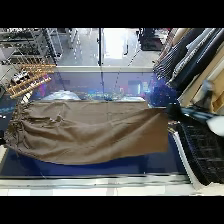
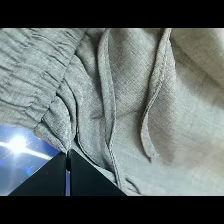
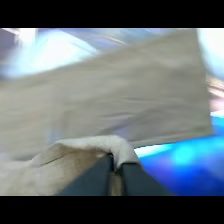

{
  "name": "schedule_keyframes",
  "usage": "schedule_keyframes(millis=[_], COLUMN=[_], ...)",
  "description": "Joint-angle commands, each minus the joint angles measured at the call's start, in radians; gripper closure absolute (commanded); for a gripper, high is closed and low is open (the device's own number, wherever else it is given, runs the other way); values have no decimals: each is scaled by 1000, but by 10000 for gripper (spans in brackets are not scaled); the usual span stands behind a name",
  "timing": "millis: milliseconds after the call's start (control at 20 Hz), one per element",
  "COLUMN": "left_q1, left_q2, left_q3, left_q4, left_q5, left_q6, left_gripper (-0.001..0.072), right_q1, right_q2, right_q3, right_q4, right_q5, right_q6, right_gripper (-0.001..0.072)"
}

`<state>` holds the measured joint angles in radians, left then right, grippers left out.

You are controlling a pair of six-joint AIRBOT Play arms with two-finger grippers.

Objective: Fold the clothes and pants, and hang the long-sleeved shirts on hangers.

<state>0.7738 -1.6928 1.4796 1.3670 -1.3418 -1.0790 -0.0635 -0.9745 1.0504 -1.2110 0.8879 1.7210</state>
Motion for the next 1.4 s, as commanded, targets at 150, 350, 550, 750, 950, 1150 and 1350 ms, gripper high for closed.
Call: schedule_keyframes(millis=[150, 350, 550, 750, 950, 1150, 1350], left_q1=[18, 117, 234, 267, 256, 256, 254], left_q2=[0, 0, -2, -3, -22, -54, -78], left_q3=[0, -1, -7, -68, -116, -120, -120], left_q4=[41, -16, -191, -272, -280, -338, -481], left_q5=[-47, -84, -15, 72, 113, 136, 199], left_q6=[16, -32, -35, -44, -45, -70, -71], left_gripper=[248, 137, 246, 246, 246, 245, 245], right_q1=[-145, -270, -356, -356, -356, -356, -353], right_q2=[-486, -309, -35, 66, 64, 63, 63], right_q3=[110, -105, -440, -607, -700, -756, -763], right_q4=[-5, 61, 211, 222, 274, 317, 332], right_q5=[125, 281, 301, 291, 212, 80, 25], right_q6=[-147, -281, -302, -246, -240, -238, -239], right_gripper=[289, 286, 287, 286, 287, 287, 288])
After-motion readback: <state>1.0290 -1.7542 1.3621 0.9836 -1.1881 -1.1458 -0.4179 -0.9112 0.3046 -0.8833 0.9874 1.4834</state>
